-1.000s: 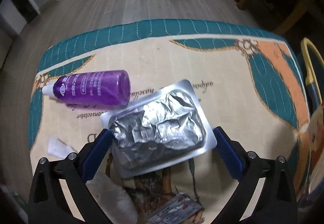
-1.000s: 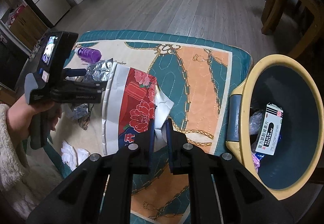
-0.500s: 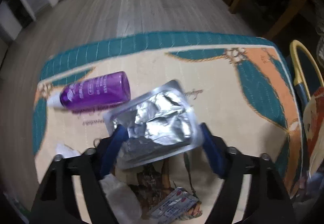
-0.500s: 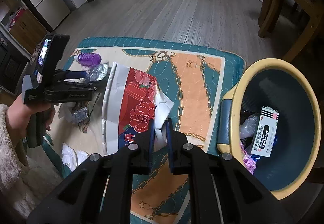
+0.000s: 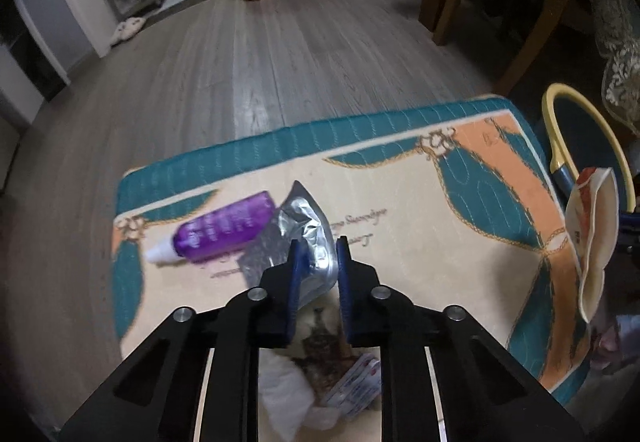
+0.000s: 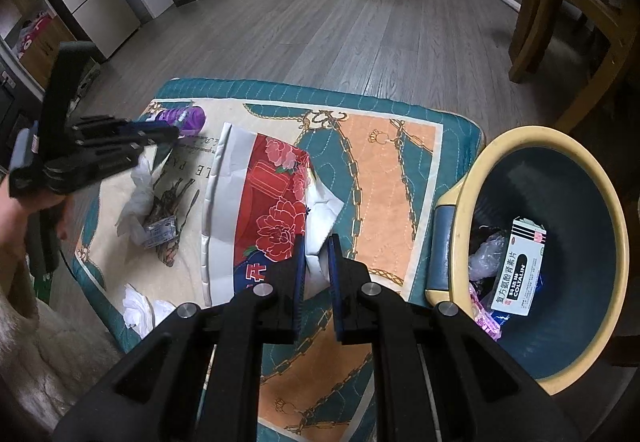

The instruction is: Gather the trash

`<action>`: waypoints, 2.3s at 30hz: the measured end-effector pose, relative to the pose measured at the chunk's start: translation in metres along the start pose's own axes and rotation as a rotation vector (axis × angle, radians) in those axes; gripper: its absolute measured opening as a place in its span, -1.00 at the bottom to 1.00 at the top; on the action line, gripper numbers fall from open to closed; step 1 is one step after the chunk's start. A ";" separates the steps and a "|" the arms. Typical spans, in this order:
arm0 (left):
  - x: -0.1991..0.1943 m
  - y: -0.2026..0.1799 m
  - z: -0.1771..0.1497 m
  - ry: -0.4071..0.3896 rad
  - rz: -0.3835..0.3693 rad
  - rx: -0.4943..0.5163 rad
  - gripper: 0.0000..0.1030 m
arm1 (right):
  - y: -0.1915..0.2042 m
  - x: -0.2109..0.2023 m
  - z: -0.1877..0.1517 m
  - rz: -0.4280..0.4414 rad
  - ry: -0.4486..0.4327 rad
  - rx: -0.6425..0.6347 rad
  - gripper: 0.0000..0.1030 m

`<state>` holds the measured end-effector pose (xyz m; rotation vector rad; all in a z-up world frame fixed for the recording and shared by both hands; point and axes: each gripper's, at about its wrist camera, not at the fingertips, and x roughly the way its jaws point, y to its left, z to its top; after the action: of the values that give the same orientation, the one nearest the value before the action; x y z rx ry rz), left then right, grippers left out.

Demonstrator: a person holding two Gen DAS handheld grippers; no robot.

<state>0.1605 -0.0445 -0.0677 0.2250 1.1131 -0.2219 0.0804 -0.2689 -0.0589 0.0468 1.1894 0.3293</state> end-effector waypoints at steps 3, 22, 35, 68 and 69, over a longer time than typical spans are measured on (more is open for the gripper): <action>-0.005 0.010 0.002 -0.007 0.035 -0.009 -0.71 | 0.000 0.001 0.001 0.004 0.001 -0.001 -0.80; -0.013 0.047 -0.003 0.008 0.006 -0.135 -0.78 | 0.000 -0.002 0.005 -0.006 -0.010 -0.010 -0.80; -0.049 -0.067 0.034 -0.151 -0.166 0.067 -0.78 | -0.068 -0.048 0.005 -0.144 -0.090 0.114 -0.80; -0.021 -0.258 0.049 -0.297 -0.355 0.266 -0.34 | -0.183 -0.074 -0.035 -0.436 -0.070 0.289 -0.33; -0.021 -0.258 0.049 -0.296 -0.350 0.262 -0.22 | -0.183 -0.074 -0.035 -0.439 -0.075 0.287 -0.10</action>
<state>0.1196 -0.3034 -0.0452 0.2205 0.8209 -0.6932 0.0654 -0.4682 -0.0430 0.0455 1.1307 -0.2284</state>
